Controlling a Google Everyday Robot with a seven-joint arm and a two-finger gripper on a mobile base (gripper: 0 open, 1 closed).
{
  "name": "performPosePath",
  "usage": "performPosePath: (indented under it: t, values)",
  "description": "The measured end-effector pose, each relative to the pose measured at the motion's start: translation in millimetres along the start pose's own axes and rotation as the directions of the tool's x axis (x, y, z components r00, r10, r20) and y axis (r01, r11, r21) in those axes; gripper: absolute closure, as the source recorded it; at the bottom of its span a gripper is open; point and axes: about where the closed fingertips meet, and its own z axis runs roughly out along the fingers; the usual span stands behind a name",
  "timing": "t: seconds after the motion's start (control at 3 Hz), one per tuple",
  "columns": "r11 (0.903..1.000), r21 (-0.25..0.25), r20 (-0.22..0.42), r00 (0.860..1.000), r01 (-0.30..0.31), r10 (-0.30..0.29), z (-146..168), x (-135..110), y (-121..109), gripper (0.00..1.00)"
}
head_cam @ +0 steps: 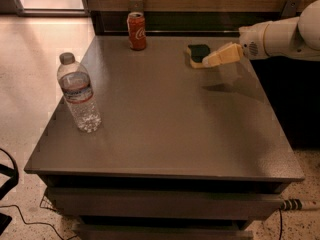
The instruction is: Move sponge near water bottle
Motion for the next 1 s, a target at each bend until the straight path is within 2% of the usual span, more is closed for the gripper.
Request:
performPosePath:
  t: [0.33, 0.67, 1.0]
  values:
    - [0.9996, -0.021, 0.011, 1.000, -0.017, 0.017, 36.9, 8.0, -10.8, 0.00]
    - [0.9987, -0.042, 0.022, 0.999, -0.030, 0.031, 56.7, 11.5, -12.2, 0.00]
    - [0.9956, -0.064, 0.041, 0.997, -0.068, 0.070, 73.2, 19.6, -6.8, 0.00]
